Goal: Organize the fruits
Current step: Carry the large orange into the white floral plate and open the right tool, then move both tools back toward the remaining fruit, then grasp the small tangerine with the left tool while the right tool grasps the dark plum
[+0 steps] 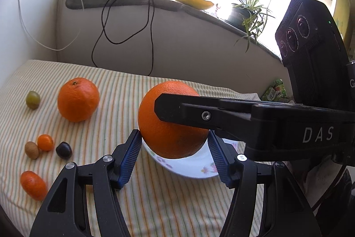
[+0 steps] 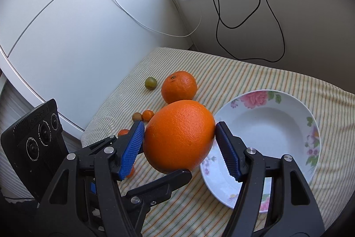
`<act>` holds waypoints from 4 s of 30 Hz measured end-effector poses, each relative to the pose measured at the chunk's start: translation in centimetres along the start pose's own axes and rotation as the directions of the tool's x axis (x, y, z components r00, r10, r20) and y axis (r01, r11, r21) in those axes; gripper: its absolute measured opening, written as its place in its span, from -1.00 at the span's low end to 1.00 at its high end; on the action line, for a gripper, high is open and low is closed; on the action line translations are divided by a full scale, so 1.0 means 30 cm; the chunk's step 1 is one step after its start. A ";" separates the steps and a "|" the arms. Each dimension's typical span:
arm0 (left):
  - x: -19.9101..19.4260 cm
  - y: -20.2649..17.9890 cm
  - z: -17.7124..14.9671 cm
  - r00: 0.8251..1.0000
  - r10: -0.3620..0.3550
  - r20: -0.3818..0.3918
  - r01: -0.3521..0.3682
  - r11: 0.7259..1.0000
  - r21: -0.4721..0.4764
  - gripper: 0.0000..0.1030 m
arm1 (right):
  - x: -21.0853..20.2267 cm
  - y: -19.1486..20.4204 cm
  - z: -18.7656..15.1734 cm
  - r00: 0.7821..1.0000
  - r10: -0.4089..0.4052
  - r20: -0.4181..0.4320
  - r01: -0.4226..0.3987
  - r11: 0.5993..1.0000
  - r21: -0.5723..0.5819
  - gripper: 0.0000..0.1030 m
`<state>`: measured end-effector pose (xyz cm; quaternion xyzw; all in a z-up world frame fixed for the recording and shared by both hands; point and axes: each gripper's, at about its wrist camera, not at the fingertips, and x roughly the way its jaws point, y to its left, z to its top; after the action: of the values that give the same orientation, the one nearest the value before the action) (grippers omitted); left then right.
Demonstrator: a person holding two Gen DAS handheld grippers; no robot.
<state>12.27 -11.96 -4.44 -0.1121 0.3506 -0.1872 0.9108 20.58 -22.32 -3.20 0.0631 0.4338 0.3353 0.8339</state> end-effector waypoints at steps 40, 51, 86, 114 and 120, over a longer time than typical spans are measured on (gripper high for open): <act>0.343 -0.064 0.061 0.988 0.025 -0.150 -0.027 1.000 -0.008 0.23 | 0.132 -0.279 0.004 0.995 -0.093 -0.018 0.095 0.992 0.089 0.38; 0.263 -0.047 0.039 0.991 0.026 -0.132 -0.028 0.999 -0.018 0.36 | 0.058 -0.242 -0.004 0.991 -0.128 0.031 0.124 0.988 0.094 0.53; -0.360 0.223 -0.166 0.987 0.142 0.076 -0.136 0.988 -0.078 0.36 | -0.193 0.134 -0.227 0.984 -0.060 0.169 0.065 0.998 -0.026 0.53; -0.305 0.305 -0.344 0.993 0.105 -0.053 -0.110 0.989 -0.100 0.04 | 0.176 0.236 -0.304 0.992 -0.113 -0.058 0.109 0.991 -0.074 -0.10; -0.288 0.312 -0.345 0.993 0.103 -0.060 -0.108 0.989 -0.100 0.00 | 0.228 0.252 -0.305 0.979 -0.197 -0.054 0.189 0.975 -0.120 -0.25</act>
<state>1.75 -0.62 -9.96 -0.1352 0.3902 -0.1233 0.9024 12.50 -14.01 -10.50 -0.0382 0.4452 0.2788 0.8500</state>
